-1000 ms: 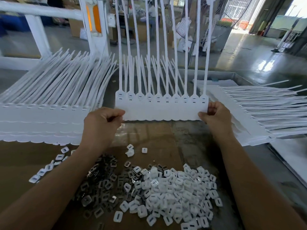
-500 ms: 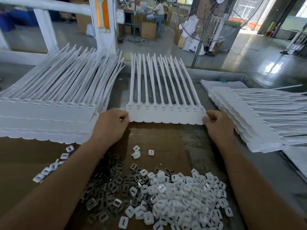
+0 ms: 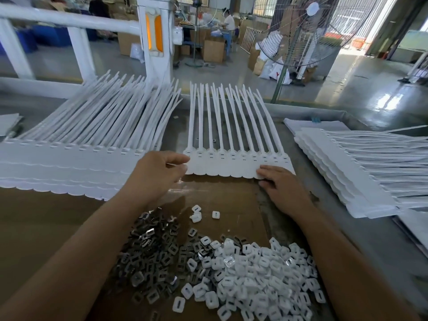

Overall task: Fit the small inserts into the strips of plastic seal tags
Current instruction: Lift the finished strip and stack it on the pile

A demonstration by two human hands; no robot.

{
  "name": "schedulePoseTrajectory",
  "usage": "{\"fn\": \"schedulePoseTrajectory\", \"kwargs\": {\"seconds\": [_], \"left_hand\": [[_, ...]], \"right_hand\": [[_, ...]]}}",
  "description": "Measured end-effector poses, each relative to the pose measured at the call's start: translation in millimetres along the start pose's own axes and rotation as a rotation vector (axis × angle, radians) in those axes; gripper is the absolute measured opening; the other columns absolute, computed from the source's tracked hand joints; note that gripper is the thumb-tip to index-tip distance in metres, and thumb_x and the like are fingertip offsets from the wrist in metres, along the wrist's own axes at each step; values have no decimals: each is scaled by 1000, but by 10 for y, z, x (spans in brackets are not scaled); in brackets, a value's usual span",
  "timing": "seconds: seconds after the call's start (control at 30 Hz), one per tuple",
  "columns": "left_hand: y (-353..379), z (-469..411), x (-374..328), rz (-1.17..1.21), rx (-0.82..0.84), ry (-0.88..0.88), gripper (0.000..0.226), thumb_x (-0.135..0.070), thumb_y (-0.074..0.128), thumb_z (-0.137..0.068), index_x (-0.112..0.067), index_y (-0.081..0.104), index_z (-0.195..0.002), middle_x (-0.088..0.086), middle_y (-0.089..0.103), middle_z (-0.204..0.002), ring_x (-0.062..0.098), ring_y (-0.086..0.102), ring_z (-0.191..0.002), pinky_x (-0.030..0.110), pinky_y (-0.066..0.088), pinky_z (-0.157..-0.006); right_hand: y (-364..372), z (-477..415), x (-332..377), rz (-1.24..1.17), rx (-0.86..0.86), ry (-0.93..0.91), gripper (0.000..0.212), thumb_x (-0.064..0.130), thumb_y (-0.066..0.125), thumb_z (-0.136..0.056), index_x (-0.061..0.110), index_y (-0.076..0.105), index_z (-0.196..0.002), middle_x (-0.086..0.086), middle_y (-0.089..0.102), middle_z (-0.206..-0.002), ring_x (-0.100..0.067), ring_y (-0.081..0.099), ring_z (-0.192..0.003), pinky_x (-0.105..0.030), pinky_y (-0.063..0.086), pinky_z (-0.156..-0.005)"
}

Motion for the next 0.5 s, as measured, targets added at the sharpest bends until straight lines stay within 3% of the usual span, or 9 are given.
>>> {"fn": "schedulePoseTrajectory", "kwargs": {"seconds": [0.07,0.23,0.33,0.4,0.5], "left_hand": [[-36,20,-23,106,20,-37,19,-18,62,-84,-31,67,-96,-13,67,-83,5,64,-68,8,39,-53],[-19,195,11,154,110,-82,16,-16,63,-82,-30,69,-88,-11,68,-73,2,63,-60,9,44,-51],[60,291,123,272,133,-208,17,-9,60,-84,-21,69,-92,-3,70,-78,13,66,-74,21,52,-68],[111,303,169,466,130,-342,20,-1,56,-85,-11,66,-99,7,69,-88,18,66,-80,25,55,-71],[120,281,127,885,73,-469,21,7,49,-85,-6,58,-101,15,67,-87,18,68,-71,21,54,-55]], "right_hand": [[8,3,3,13,9,-8,38,18,50,-95,14,50,-132,0,46,-141,-13,36,-132,-19,18,-106],[23,-3,-17,26,-1,0,39,19,51,-94,15,50,-133,0,45,-141,-14,37,-131,-23,21,-107],[32,-4,-19,26,3,4,39,19,51,-94,14,50,-133,0,46,-140,-14,37,-131,-26,22,-108],[35,7,-23,23,7,0,39,18,51,-94,14,50,-133,0,46,-140,-14,37,-131,-25,22,-108],[34,20,-28,12,20,-2,39,18,49,-95,14,49,-133,-1,44,-142,-14,36,-132,-25,21,-108]]}}
Point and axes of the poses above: each hand's wrist, its own z-axis away from the middle knuckle, its own y-axis out of the palm, x = y × z, the point moved 2 cm from there along -z, towards the middle knuckle
